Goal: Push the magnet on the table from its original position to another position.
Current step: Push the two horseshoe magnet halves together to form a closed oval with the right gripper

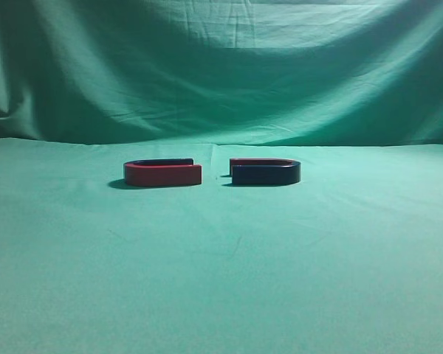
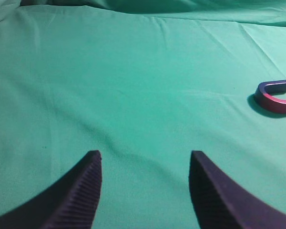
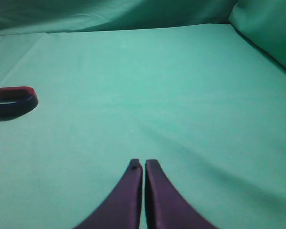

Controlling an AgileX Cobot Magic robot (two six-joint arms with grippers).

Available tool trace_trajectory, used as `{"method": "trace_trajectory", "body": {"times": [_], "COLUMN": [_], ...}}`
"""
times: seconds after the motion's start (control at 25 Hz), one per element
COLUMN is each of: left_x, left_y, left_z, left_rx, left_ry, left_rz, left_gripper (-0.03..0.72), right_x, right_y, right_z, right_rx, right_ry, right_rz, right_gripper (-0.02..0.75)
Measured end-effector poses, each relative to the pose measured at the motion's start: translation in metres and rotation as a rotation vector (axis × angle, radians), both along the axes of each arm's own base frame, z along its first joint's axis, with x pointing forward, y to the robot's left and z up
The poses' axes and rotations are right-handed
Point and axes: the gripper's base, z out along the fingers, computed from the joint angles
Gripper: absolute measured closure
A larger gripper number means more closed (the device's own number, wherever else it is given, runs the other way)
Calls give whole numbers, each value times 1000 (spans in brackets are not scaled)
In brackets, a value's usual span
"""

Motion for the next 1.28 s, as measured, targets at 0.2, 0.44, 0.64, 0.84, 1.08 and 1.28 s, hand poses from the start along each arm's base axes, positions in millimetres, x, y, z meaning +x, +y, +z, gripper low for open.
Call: {"method": "trace_trajectory", "body": {"times": [0.2,0.44,0.64,0.84,1.08,1.28], "left_x": [0,0,0,0,0,0], "left_y": [0,0,0,0,0,0], "left_z": [0,0,0,0,0,0], "left_rx": [0,0,0,0,0,0], "left_ry": [0,0,0,0,0,0], "left_rz": [0,0,0,0,0,0], "left_gripper": [289,289,289,289,289,289], "right_x": [0,3,4,0,6,30], "right_y": [0,1,2,1,3,7], "right_z": [0,12,34,59,112,131], "right_rx": [0,8,132,162,116,89], "right_ry": [0,-138,-381,-533,-356,-16], "right_rz": [0,11,8,7,20,26], "right_gripper": [738,738,738,738,738,738]}}
